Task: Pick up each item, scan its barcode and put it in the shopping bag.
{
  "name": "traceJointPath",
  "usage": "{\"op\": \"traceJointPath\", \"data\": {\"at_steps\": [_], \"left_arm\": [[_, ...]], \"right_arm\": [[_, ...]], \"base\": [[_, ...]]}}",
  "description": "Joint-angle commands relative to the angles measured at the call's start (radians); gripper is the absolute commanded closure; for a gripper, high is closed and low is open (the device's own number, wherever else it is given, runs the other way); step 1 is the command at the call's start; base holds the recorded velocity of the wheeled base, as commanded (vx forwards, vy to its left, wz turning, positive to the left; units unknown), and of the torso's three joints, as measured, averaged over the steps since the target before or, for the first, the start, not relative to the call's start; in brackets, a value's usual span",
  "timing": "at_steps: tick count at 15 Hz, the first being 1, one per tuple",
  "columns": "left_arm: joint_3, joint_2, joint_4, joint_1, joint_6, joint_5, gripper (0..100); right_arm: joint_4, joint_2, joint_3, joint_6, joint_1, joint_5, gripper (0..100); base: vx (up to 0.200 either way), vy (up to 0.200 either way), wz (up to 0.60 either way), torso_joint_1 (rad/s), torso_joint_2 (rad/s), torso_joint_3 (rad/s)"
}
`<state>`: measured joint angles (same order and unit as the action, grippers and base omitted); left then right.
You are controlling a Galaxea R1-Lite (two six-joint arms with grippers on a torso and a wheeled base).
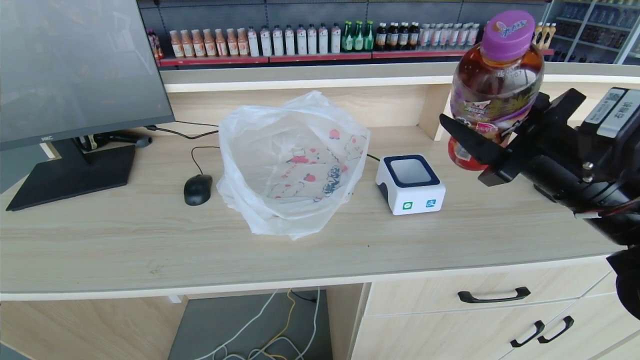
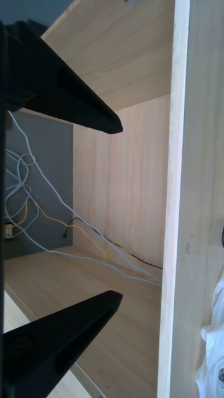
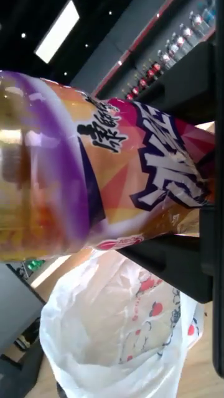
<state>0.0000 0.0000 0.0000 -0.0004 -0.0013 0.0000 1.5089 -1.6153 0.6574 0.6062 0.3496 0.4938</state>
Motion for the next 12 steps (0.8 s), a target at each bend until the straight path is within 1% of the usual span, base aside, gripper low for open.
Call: {"op": "traceJointPath", "data": {"at_steps": [1, 3, 6, 7, 9, 10, 12], "left_arm": [[0.0, 0.0, 0.0, 0.0, 0.0, 0.0, 0], [0.0, 0.0, 0.0, 0.0, 0.0, 0.0, 0], [0.0, 0.0, 0.0, 0.0, 0.001, 0.0, 0], [0.0, 0.0, 0.0, -0.001, 0.0, 0.0, 0], [0.0, 0.0, 0.0, 0.0, 0.0, 0.0, 0], [0.0, 0.0, 0.0, 0.0, 0.0, 0.0, 0], [0.0, 0.0, 0.0, 0.0, 0.0, 0.0, 0]], "right_arm": [[0.004, 0.08, -0.14, -0.109, 0.083, -0.074, 100], [-0.004, 0.104, -0.151, -0.164, 0.091, -0.081, 100], [-0.009, 0.117, -0.133, -0.387, 0.081, -0.133, 100], [-0.009, 0.12, -0.124, -0.447, 0.08, -0.167, 100], [-0.009, 0.118, -0.111, -0.508, 0.078, -0.297, 100], [-0.009, 0.117, -0.133, -0.546, 0.078, -0.356, 100], [-0.009, 0.095, -0.142, -0.575, 0.072, -0.405, 100]], "base": [[0.0, 0.0, 0.0, 0.0, 0.0, 0.0], [0.0, 0.0, 0.0, 0.0, 0.0, 0.0], [0.0, 0.0, 0.0, 0.0, 0.0, 0.0], [0.0, 0.0, 0.0, 0.0, 0.0, 0.0], [0.0, 0.0, 0.0, 0.0, 0.0, 0.0], [0.0, 0.0, 0.0, 0.0, 0.0, 0.0], [0.0, 0.0, 0.0, 0.0, 0.0, 0.0]]}}
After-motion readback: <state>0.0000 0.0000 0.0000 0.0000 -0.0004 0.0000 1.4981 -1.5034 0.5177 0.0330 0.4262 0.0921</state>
